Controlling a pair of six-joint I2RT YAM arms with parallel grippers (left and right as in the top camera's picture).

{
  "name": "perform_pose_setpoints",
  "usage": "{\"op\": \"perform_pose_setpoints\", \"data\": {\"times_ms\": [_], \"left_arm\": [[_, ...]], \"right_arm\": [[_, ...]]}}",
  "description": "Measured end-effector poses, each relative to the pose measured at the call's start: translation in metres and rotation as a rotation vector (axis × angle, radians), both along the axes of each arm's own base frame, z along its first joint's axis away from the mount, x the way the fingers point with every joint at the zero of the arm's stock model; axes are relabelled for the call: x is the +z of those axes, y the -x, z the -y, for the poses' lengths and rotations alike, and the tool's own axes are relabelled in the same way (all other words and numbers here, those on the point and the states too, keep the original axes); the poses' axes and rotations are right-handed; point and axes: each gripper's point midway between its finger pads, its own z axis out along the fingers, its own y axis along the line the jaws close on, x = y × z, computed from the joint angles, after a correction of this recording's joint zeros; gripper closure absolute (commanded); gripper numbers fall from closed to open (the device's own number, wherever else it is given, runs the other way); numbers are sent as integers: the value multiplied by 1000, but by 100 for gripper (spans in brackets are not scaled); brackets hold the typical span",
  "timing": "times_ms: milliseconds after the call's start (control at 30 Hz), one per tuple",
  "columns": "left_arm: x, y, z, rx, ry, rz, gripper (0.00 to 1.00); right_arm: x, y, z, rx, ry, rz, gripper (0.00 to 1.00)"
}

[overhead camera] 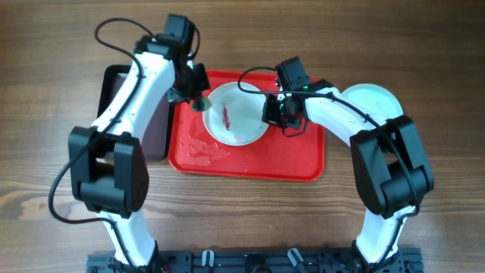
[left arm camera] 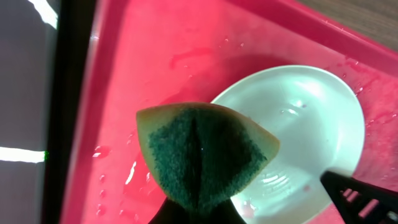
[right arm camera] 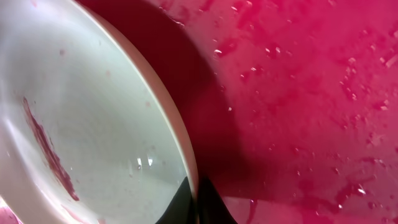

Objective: Clean dirty plates on tray and stack at the side
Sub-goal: 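Bring the sponge toward the white plate with the left gripper, then scrub the white plate center with the left-held sponge while right gripper holds rim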

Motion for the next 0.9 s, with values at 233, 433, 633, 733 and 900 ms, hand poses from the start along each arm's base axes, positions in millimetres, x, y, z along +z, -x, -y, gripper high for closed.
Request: {"op": "perform_pose_setpoints", "data": {"times_ms": [233,433,633,733,900], "left_arm": [[-34,5,26,-127,0,55,96],[-60,17,45,-206,1,82,96],[-79,27,48,-206,24,28,96],[-80,28,55,-204,75,13,96],[-81,31,73,-222,164,-10,96]], "right_arm": [[0,-1,0,40,5,18,96],[0,-1,0,44,6,20,96],[0,0,0,44,5,20,96],[0,0,0,44,5,19,96],[0,0,-1,45,4,19,96]]}}
